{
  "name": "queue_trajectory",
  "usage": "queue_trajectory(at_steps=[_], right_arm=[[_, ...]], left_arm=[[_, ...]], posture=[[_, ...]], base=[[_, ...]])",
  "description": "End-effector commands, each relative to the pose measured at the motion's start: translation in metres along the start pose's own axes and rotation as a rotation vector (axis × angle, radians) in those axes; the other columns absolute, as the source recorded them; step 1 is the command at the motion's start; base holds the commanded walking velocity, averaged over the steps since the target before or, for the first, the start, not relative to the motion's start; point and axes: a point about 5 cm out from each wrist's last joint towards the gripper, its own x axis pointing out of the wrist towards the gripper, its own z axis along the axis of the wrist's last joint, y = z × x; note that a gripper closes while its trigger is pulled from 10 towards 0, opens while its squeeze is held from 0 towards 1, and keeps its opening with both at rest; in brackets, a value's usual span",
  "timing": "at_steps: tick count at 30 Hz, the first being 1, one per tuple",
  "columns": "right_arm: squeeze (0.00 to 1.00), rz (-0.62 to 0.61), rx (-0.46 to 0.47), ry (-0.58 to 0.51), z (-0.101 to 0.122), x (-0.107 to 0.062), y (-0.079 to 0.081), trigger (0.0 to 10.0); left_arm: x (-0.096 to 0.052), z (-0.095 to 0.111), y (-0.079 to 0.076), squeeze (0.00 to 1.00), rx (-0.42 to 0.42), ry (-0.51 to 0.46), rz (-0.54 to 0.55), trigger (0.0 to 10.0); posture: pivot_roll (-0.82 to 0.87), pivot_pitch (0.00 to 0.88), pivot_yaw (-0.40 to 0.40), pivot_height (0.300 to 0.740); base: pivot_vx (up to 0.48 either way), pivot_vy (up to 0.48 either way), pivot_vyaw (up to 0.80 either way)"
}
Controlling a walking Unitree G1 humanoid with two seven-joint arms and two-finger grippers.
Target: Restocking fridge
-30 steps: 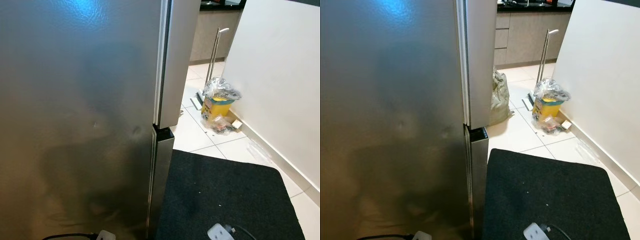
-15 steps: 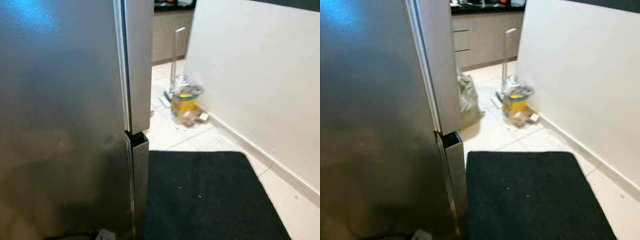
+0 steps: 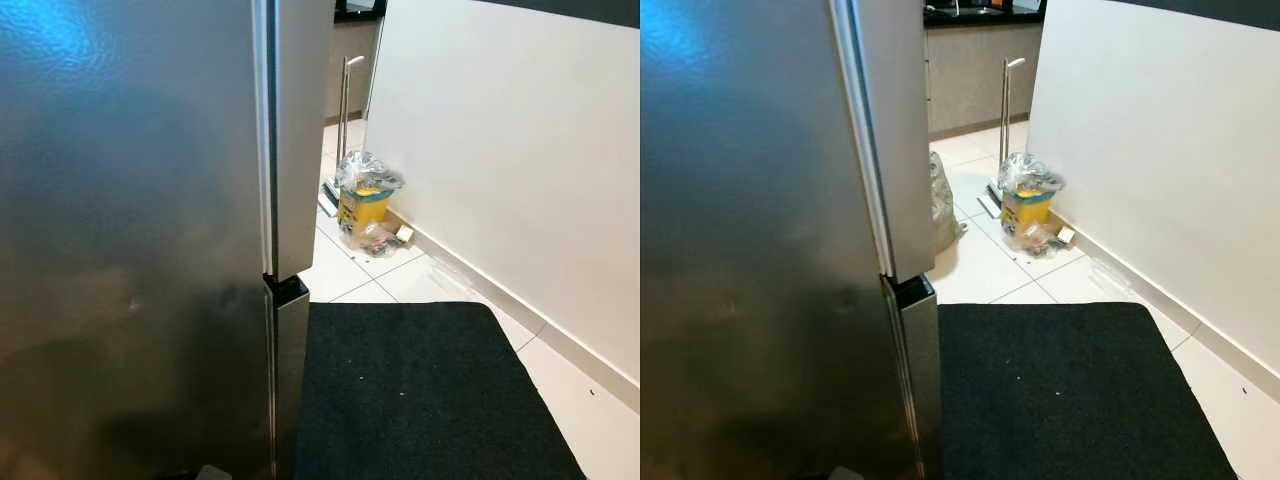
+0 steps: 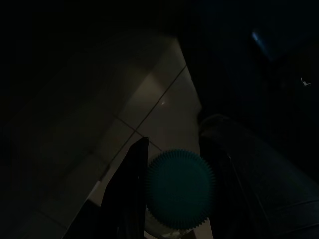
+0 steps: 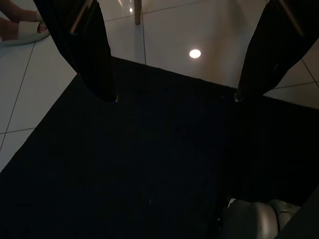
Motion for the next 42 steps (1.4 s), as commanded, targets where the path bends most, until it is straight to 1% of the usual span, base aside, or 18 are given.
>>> queue_trajectory(at_steps=[1,13,25,33,42], right_arm=[[0.0,0.001,0.013,0.009,-0.0039,-0.0003,-0.0005,10.0],[0.0,0.005,0.016,0.015,-0.0065,-0.0001,0.002,10.0],[0.0,0.006,0.018,0.011,-0.0052,0.0,0.0028,10.0],[0.0,0.006,0.017,0.011,-0.0049,0.0001,0.003,10.0],[0.0,0.005,0.017,0.011,-0.0048,0.0001,0.003,10.0]], left_arm=[[-0.0002,-0.0018,-0.0007,0.0,0.002,0.005,-0.003,10.0],[-0.0005,-0.0035,-0.0007,0.0,0.0,0.01,-0.004,10.0],[0.0,-0.0004,-0.0007,0.0,0.003,0.001,-0.008,10.0],[-0.0001,-0.0009,-0.0009,0.0,0.003,0.001,-0.008,10.0],[-0.0001,-0.0009,-0.001,0.0,0.003,0.0,-0.008,10.0]], posture=[[-0.08,0.0,-0.019,0.74],[-0.08,0.0,-0.018,0.74],[-0.08,0.0,-0.018,0.74],[-0.08,0.0,-0.018,0.74],[-0.08,0.0,-0.018,0.74]], base=[[0.0,0.0,0.0],[0.0,0.0,0.0],[0.0,0.0,0.0],[0.0,0.247,0.0],[0.0,0.0,0.0]])
